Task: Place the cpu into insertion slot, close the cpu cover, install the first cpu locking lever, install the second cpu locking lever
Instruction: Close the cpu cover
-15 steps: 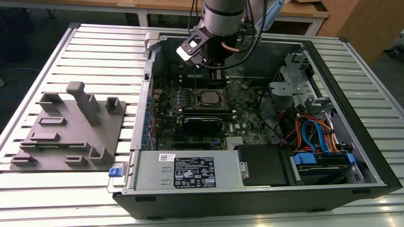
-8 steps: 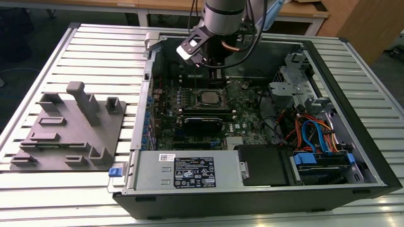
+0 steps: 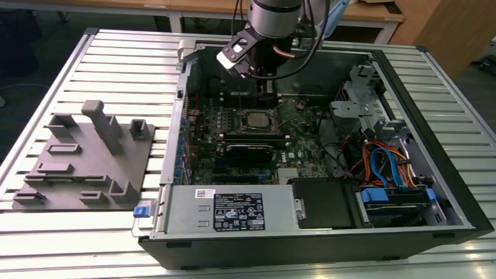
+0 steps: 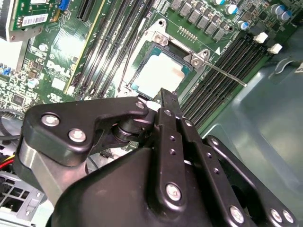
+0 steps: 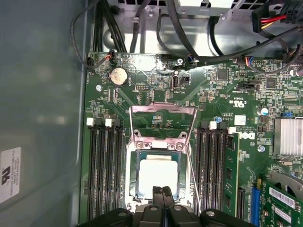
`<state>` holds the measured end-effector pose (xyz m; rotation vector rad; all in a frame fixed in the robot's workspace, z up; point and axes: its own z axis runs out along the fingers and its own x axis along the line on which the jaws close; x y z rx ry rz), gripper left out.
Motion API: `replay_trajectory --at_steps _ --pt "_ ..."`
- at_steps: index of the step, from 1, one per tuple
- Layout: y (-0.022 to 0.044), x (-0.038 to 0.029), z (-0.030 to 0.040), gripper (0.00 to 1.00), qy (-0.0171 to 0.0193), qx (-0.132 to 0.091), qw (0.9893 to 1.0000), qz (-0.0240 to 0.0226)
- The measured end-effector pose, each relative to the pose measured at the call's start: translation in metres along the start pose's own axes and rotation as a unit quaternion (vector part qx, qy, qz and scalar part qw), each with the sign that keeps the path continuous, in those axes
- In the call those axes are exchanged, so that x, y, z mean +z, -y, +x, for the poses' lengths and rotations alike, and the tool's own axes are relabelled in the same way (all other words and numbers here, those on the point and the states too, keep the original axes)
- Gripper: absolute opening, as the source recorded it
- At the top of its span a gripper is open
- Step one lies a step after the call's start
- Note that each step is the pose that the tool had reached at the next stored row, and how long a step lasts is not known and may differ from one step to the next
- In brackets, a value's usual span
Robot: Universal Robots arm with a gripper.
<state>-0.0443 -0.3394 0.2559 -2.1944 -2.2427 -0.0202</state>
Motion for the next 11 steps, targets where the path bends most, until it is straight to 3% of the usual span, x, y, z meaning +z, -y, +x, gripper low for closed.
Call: replay_trajectory --at_steps 4,11 --pt "0.0 -0.0035 0.0001 0.1 0.0 0.0 1.0 0.0" --pt "-0.0002 -0.0036 0.0 0.1 -0.0001 0.0 1.0 0.0"
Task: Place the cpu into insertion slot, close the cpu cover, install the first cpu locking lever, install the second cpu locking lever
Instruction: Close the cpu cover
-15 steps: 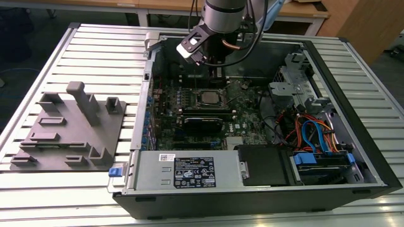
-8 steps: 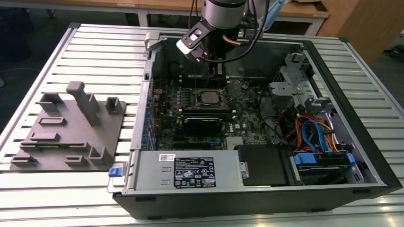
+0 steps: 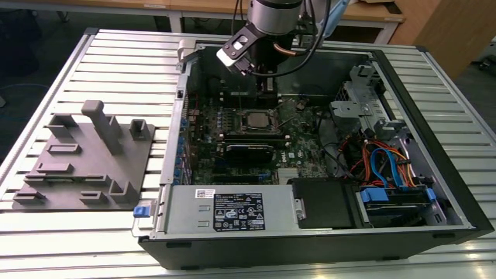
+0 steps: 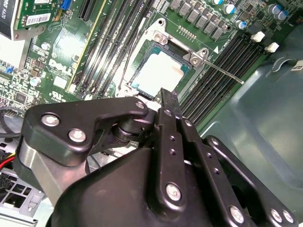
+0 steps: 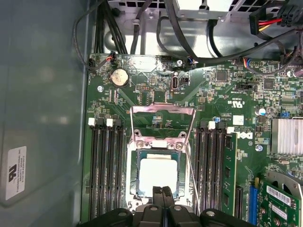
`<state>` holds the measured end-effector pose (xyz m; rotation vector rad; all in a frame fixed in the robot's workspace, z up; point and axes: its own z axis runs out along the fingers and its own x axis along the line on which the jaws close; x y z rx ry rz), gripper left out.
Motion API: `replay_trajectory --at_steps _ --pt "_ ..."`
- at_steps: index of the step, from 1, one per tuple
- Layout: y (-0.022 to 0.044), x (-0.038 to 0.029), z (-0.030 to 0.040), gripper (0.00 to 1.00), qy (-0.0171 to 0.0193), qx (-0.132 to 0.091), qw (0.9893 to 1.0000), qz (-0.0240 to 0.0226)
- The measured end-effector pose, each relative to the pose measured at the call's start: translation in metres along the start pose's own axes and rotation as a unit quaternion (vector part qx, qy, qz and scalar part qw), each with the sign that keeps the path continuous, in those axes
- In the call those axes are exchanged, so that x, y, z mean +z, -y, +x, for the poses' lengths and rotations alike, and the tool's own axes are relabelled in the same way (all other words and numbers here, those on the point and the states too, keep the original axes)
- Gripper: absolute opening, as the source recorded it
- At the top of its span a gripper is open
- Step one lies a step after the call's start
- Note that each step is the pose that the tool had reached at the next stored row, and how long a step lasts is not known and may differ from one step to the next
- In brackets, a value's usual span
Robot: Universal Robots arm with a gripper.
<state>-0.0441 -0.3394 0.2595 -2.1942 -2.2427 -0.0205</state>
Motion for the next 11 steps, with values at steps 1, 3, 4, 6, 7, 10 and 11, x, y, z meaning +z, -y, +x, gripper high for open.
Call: replay_trajectory --at_steps 1,3,4,6,7,10,11 --pt "-0.0003 0.0 0.0 0.1 0.0 0.0 1.0 0.0" --pt "-0.0012 0.0 0.0 0.1 0.0 0.0 1.0 0.0" --pt "-0.0019 0.0 0.0 0.1 0.0 0.0 1.0 0.0" --pt "-0.0031 0.0 -0.0001 0.1 0.0 0.0 1.0 0.0" --pt "-0.0038 0.0 -0.0001 0.1 0.0 0.0 1.0 0.0" --pt "-0.0056 0.0001 -0.0001 0.1 -0.0001 0.0 1.0 0.0" --pt "-0.0061 0.0001 -0.0001 0.1 0.0 0.0 1.0 0.0"
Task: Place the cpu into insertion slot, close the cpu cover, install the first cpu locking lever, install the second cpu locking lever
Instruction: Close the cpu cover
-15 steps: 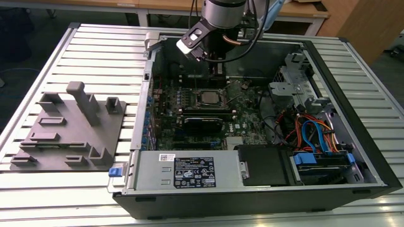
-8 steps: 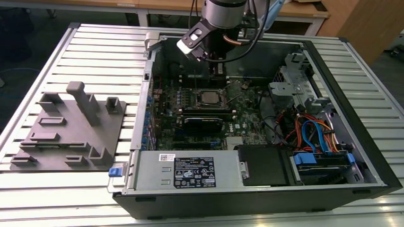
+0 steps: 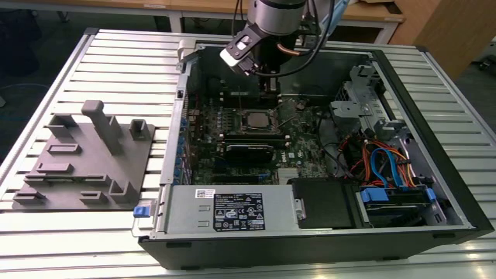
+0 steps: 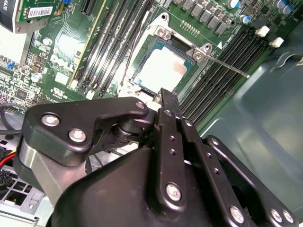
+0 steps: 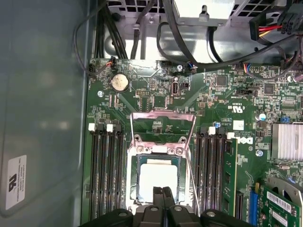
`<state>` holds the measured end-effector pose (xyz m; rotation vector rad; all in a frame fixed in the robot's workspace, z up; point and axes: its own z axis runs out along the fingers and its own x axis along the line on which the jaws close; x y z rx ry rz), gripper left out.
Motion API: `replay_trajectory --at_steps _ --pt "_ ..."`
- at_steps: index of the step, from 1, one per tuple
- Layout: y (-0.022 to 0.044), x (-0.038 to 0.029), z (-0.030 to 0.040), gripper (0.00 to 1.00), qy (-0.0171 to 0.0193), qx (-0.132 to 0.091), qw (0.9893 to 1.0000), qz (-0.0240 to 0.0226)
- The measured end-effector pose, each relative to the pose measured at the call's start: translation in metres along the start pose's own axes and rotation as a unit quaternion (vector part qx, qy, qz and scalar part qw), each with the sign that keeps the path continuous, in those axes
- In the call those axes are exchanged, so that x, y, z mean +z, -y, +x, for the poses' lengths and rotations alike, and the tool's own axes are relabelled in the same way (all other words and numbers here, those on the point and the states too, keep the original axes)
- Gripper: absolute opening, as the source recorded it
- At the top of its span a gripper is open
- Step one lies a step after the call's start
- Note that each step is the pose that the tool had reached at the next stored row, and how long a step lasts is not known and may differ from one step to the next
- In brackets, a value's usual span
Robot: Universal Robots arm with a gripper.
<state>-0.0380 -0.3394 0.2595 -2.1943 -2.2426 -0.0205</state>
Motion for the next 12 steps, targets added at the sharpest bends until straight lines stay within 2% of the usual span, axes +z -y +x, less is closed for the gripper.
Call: replay_trajectory --at_steps 12 --pt "-0.0014 0.0 0.0 0.1 0.0 0.0 1.0 0.0"
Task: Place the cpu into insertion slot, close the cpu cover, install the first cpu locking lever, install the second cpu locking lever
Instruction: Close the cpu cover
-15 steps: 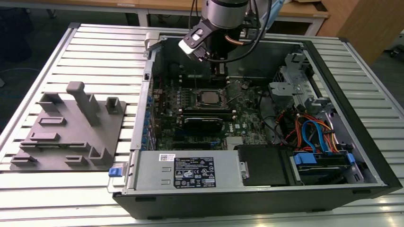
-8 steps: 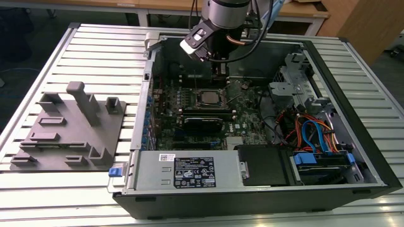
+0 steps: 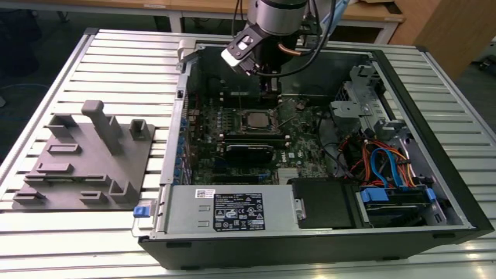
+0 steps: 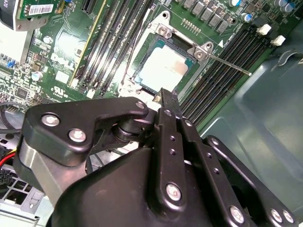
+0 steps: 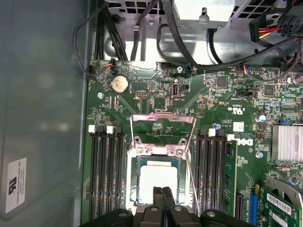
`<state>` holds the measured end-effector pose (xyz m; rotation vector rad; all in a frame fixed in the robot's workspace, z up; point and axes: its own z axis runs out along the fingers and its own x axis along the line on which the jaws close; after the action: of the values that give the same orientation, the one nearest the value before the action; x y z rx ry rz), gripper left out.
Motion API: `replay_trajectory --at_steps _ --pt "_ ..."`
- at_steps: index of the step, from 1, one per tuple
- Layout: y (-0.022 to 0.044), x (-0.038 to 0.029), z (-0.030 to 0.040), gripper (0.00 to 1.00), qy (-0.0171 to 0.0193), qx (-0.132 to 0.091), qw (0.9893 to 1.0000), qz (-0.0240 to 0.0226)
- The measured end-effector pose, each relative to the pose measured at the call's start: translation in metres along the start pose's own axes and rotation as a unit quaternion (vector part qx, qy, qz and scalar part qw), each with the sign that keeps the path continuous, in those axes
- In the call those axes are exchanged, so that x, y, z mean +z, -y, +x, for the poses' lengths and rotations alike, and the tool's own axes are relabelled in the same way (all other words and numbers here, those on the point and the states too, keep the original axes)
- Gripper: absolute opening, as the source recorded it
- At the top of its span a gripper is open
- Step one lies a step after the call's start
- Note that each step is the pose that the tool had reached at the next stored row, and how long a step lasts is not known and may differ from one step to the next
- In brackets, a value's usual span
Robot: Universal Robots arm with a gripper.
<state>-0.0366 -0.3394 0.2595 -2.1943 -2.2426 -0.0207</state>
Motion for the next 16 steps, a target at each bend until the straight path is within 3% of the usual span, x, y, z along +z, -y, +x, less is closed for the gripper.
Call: replay_trajectory --at_steps 16 --pt "-0.0044 0.0 -0.0001 0.1 0.0 0.0 1.0 0.0"
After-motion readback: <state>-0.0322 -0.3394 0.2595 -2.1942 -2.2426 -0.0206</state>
